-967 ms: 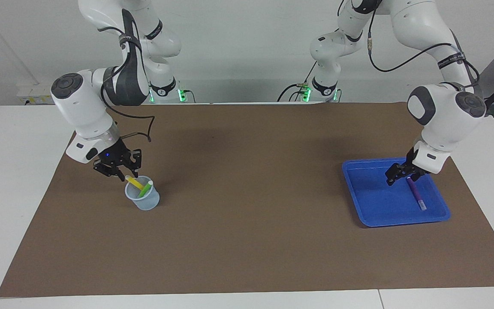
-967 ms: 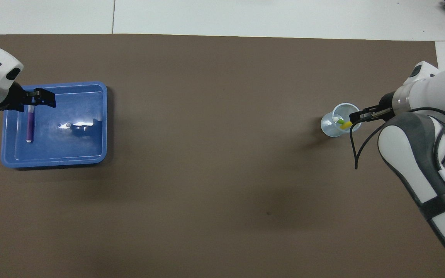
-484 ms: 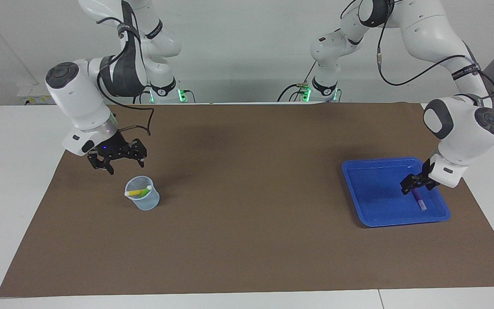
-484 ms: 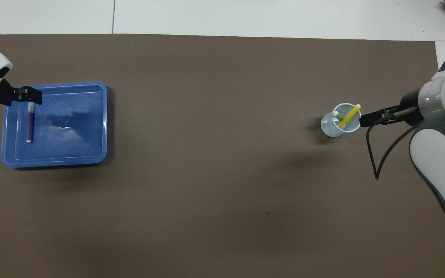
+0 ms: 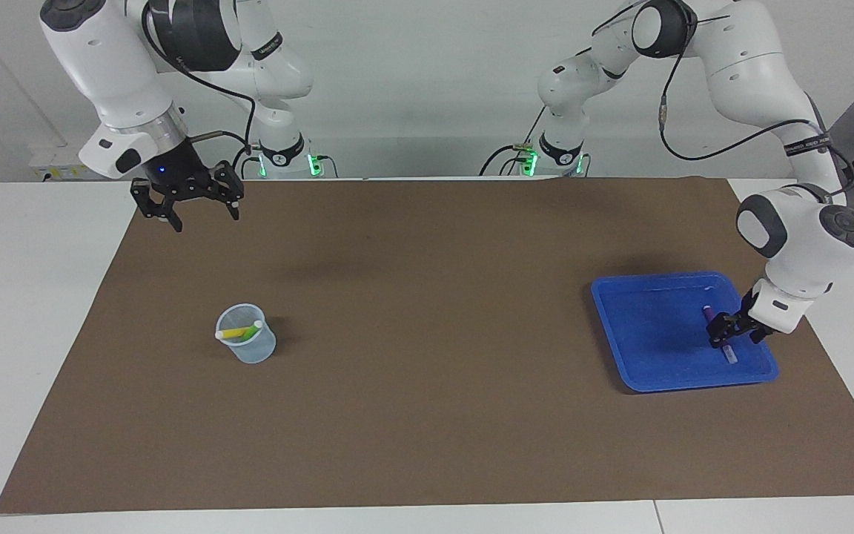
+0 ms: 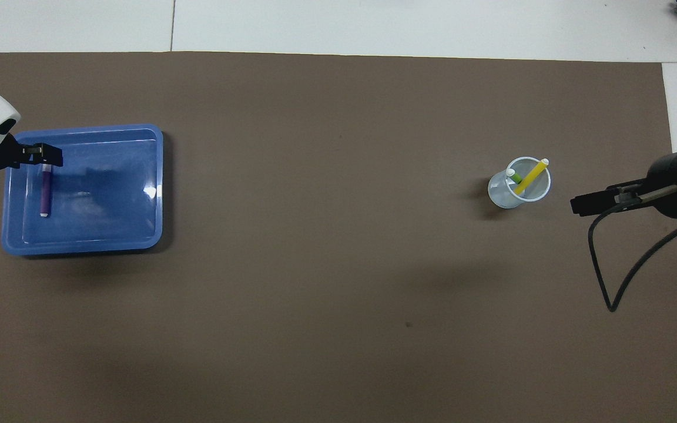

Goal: Transfer and insert pens with both arms
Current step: 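Grasp the purple pen with the left gripper while the right gripper withdraws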

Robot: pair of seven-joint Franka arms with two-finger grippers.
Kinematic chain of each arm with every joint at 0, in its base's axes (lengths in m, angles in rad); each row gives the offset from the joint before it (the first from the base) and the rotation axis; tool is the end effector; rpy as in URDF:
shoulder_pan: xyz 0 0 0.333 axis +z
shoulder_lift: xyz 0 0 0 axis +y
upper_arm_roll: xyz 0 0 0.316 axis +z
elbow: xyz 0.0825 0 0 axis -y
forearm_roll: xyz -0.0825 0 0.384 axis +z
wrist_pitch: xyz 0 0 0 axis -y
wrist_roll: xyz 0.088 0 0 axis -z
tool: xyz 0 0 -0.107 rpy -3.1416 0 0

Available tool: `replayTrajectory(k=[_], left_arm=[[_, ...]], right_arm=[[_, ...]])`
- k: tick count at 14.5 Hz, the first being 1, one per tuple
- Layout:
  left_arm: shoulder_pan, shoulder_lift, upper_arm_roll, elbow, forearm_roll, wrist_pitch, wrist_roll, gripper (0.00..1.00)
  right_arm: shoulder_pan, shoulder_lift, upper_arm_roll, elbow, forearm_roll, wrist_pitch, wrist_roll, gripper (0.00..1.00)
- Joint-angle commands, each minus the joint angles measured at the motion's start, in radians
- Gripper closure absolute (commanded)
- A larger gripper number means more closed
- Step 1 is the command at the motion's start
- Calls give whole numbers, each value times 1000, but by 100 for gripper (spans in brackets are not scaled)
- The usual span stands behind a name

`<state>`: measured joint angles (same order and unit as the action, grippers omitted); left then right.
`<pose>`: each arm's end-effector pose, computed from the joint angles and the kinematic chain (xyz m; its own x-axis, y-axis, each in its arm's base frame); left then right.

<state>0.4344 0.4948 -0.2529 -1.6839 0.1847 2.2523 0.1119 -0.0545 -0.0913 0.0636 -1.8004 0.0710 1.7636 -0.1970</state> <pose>0.6649 0.1470 0.3290 0.9962 -0.0077 0.0868 -0.0039 -0.9990 -0.0442 0.5387 0.0125 0.5820 0.9794 0.1909 0.0655 0.1945 -0.9795 -0.0527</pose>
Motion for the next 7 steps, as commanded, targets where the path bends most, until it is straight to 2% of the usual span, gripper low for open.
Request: replayTrajectory(k=[1, 5, 7], left_arm=[[20, -18, -8, -42, 28, 33, 12, 9], [26, -27, -9, -74, 30, 27, 12, 24], [43, -36, -9, -100, 27, 38, 12, 25]], right_arm=[[2, -4, 7, -1, -20, -13, 24, 0], [27, -10, 10, -7, -11, -12, 27, 0], [27, -10, 10, -10, -5, -7, 33, 0]])
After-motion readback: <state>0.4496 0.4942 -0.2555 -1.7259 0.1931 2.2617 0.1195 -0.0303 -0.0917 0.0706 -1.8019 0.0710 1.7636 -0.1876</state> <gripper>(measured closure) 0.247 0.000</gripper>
